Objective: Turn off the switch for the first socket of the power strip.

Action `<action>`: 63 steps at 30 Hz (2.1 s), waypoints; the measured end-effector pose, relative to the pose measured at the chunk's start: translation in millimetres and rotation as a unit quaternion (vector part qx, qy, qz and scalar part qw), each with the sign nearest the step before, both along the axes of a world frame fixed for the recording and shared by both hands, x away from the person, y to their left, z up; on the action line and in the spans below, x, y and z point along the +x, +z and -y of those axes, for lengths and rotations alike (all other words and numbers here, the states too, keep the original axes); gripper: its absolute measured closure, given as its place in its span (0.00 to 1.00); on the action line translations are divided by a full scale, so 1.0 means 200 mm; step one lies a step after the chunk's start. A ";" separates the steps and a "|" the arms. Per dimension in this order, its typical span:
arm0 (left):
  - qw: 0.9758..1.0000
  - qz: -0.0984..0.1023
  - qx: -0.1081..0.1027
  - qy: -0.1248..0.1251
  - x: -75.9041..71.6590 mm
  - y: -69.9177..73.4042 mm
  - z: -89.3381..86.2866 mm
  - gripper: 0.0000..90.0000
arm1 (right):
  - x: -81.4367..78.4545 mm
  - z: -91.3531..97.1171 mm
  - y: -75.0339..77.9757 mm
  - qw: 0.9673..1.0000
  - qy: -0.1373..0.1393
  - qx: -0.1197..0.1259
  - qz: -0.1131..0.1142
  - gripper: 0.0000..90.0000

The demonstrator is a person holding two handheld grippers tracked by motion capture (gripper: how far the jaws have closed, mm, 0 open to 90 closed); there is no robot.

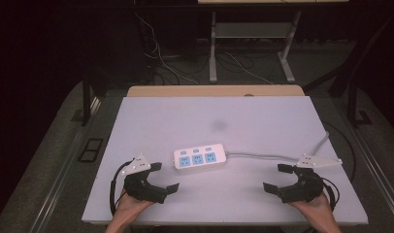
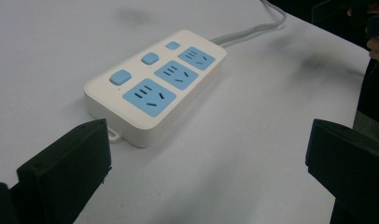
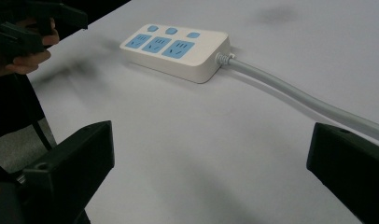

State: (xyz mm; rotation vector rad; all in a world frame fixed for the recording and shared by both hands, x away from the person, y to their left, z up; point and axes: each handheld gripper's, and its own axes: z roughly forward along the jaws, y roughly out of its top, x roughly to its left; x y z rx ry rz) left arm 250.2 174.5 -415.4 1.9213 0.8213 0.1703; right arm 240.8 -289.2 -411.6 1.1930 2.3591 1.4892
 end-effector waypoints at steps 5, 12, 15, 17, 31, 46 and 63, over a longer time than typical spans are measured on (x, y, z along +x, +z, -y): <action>1.000 -0.004 0.011 -0.006 0.00 0.01 0.00 0.00 | 0.00 0.00 0.00 1.000 0.000 0.000 0.001 0.01; 0.999 -0.010 0.024 -0.021 0.02 0.03 0.03 0.00 | 0.00 0.00 0.00 1.000 0.001 -0.002 0.000 0.01; 0.999 -0.011 0.029 -0.027 0.03 0.04 0.05 0.00 | 0.00 0.00 0.00 1.000 0.000 -0.002 0.000 0.01; 0.999 -0.011 0.034 -0.032 0.05 0.05 0.06 0.00 | 0.00 0.00 0.00 1.000 -0.001 -0.002 0.001 0.01; 0.997 -0.005 0.062 -0.053 0.15 0.16 0.11 0.00 | 0.00 0.00 0.00 1.000 -0.001 -0.005 0.000 0.01; 0.995 -0.005 0.077 -0.066 0.26 0.23 0.16 0.00 | 0.00 0.01 0.00 1.000 -0.006 -0.002 0.002 0.01; 0.991 -0.005 0.102 -0.089 0.39 0.29 0.28 0.00 | 0.00 0.00 0.00 1.000 -0.001 -0.005 0.003 0.01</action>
